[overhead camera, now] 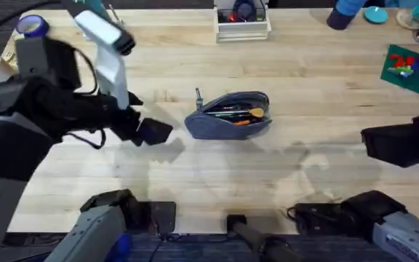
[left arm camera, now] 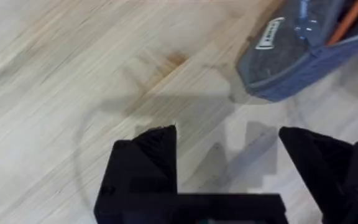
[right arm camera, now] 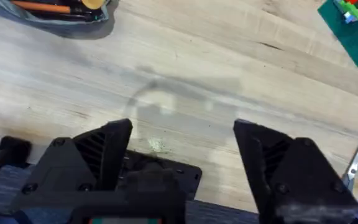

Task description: Unzip the bag, pick up the pens from the table one at a time and place them inside, then zip the bag closed.

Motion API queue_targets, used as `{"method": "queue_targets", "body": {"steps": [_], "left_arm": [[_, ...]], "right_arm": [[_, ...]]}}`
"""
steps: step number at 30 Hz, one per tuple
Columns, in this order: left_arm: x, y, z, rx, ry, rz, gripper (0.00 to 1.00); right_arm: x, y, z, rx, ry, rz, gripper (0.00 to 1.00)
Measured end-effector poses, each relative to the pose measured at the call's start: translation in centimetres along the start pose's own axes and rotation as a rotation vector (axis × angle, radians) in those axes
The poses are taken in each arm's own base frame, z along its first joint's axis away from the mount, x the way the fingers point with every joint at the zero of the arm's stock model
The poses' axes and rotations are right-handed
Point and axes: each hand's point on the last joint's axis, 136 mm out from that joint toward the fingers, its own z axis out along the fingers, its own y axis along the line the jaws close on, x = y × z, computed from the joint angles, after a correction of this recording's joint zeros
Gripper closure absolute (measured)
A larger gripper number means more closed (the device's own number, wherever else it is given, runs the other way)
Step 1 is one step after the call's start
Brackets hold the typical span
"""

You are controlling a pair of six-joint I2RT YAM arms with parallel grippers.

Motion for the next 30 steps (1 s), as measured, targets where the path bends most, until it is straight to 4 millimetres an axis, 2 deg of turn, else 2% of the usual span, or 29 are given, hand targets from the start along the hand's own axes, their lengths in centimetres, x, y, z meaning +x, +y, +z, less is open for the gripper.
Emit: {"method": "queue_targets", "body": {"steps": [5, 11, 20, 25, 30], "left_arm": [[0.7, -1.6, -0.3, 0.121, -0.051, 0.086, 0.007], [1.3, -3.7, 0.6, 0.294, -0.081, 0.211, 0.007], [2.3, -2.5, 3.6, 0.38, -0.096, 0.31, 0.007], [2.7, -2.7, 3.8, 0.398, -0.087, 0.321, 0.008], [2.6, -2.6, 3.9, 0.391, -0.097, 0.374, 0.007]], "right_arm": [[0.0, 0.0, 0.0, 0.0, 0.0, 0.0, 0.004], [-0.4, 0.7, 0.0, -0.043, -0.018, 0.002, 0.004], [-0.8, 2.0, -0.1, -0.117, -0.033, 0.003, 0.003], [-1.2, 2.8, 0.1, -0.159, -0.024, 0.002, 0.003], [-2.7, 4.3, 1.3, -0.24, 0.007, 0.0, 0.003]]}}
